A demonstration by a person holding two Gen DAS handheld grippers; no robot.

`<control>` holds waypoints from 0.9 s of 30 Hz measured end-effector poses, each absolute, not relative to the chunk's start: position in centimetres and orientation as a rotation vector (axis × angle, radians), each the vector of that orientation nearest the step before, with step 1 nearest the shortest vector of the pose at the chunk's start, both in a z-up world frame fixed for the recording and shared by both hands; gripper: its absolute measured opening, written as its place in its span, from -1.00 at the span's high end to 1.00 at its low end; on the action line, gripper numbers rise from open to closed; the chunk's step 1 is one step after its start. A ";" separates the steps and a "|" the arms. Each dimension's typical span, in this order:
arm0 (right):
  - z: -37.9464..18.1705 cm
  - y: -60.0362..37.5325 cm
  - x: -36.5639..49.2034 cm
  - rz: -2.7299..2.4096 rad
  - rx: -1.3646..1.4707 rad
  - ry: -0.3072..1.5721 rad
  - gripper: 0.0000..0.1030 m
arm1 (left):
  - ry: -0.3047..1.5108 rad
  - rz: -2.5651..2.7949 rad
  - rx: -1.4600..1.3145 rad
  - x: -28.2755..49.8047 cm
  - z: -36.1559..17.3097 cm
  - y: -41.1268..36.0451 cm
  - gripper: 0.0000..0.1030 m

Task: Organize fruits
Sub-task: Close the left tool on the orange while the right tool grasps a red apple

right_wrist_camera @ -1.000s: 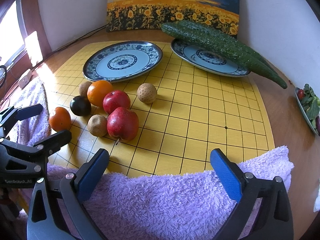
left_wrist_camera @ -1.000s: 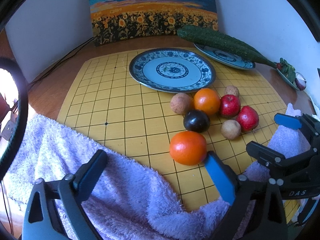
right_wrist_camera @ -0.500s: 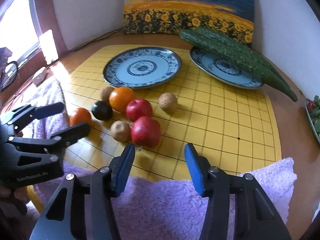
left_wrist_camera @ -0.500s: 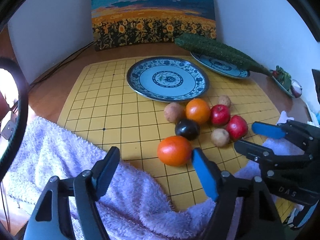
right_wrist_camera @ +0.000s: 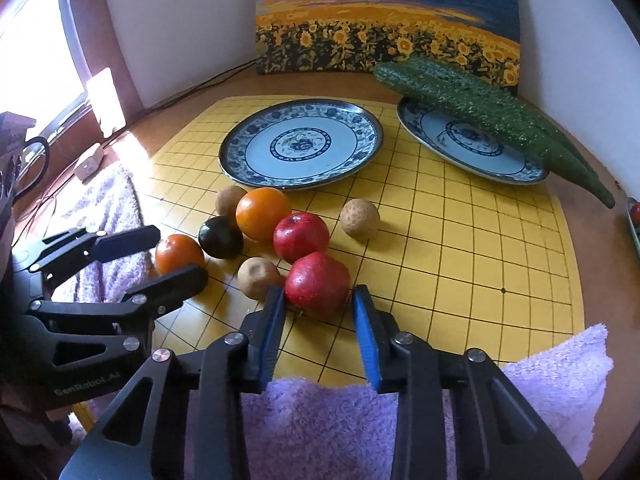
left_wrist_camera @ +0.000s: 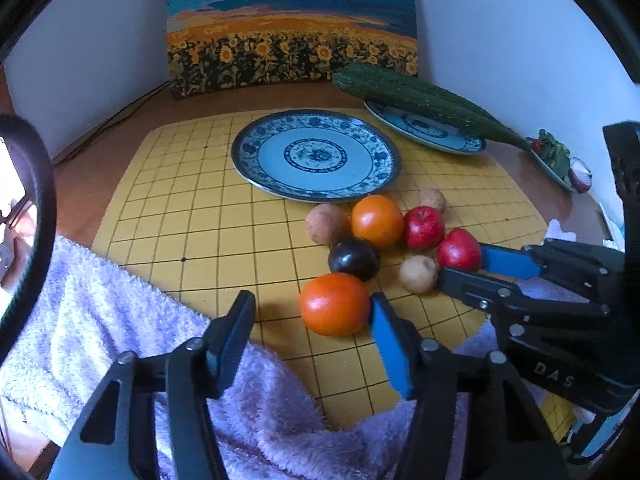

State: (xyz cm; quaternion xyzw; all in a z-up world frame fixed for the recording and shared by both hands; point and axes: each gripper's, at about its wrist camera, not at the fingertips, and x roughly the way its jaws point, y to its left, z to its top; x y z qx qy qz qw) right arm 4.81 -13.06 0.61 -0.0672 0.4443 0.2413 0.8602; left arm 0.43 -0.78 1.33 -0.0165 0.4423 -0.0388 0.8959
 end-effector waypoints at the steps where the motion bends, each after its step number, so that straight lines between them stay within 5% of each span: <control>1: 0.6 -13.0 4.8 0.505 -0.142 0.931 0.36 | 0.917 -0.082 -0.035 0.4 1.3 -0.8 -0.10; 6: 0.6 -13.1 4.8 0.506 -0.134 0.931 0.37 | 0.911 -0.123 -0.030 0.4 1.3 -1.4 0.29; 27: 3.5 -13.0 3.0 0.516 -0.123 0.880 0.38 | 0.855 -0.172 -0.061 0.5 5.6 -0.5 0.30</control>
